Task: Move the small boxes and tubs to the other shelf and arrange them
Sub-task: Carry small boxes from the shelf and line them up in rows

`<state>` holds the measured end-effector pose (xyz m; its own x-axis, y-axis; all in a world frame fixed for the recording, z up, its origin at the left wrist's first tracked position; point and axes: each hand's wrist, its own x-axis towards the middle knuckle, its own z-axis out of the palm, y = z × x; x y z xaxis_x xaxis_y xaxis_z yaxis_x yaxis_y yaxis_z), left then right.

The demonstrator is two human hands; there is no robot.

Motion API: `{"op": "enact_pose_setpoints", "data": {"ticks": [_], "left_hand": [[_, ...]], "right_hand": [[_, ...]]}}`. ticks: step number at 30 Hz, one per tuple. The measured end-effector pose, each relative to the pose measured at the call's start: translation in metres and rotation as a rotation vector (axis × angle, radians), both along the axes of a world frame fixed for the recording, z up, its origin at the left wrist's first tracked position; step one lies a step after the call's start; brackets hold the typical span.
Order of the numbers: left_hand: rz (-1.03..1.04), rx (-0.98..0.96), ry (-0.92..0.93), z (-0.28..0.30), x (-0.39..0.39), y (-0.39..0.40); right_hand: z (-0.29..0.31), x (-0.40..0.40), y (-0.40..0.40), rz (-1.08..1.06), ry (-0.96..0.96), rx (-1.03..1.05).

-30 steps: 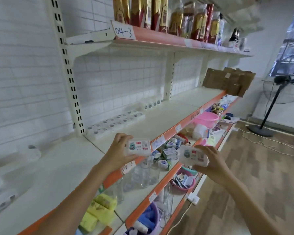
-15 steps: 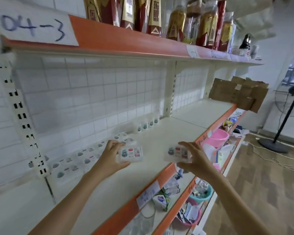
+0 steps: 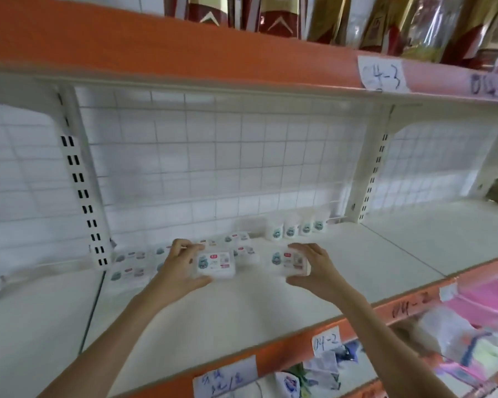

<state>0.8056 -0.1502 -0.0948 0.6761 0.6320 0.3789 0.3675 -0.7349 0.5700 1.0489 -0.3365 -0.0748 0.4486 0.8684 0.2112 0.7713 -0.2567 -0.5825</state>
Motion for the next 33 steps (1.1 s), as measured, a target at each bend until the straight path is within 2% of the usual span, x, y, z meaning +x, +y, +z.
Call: {"op": "enact_pose_setpoints", "data": {"ticks": [7,12,17,23,33], "left_hand": [[0.227,-0.102,0.031,-0.011,-0.017,-0.031],[0.286,-0.205,0.050,-0.019,-0.011,-0.049],[0.339,-0.255,0.016,-0.026,-0.002,-0.050],[0.376,-0.225,-0.110,-0.040,0.006,-0.047],[0.369,-0.112,-0.093,-0.050,0.010,-0.036]], "right_hand": [[-0.010,0.022,0.030,0.237,0.016,-0.120],[-0.022,0.013,0.052,0.368,0.049,-0.216],[-0.034,-0.003,0.065,0.337,0.270,-0.133],[-0.050,-0.003,0.060,0.348,0.153,-0.008],[-0.057,0.002,0.066,0.306,0.166,0.048]]}}
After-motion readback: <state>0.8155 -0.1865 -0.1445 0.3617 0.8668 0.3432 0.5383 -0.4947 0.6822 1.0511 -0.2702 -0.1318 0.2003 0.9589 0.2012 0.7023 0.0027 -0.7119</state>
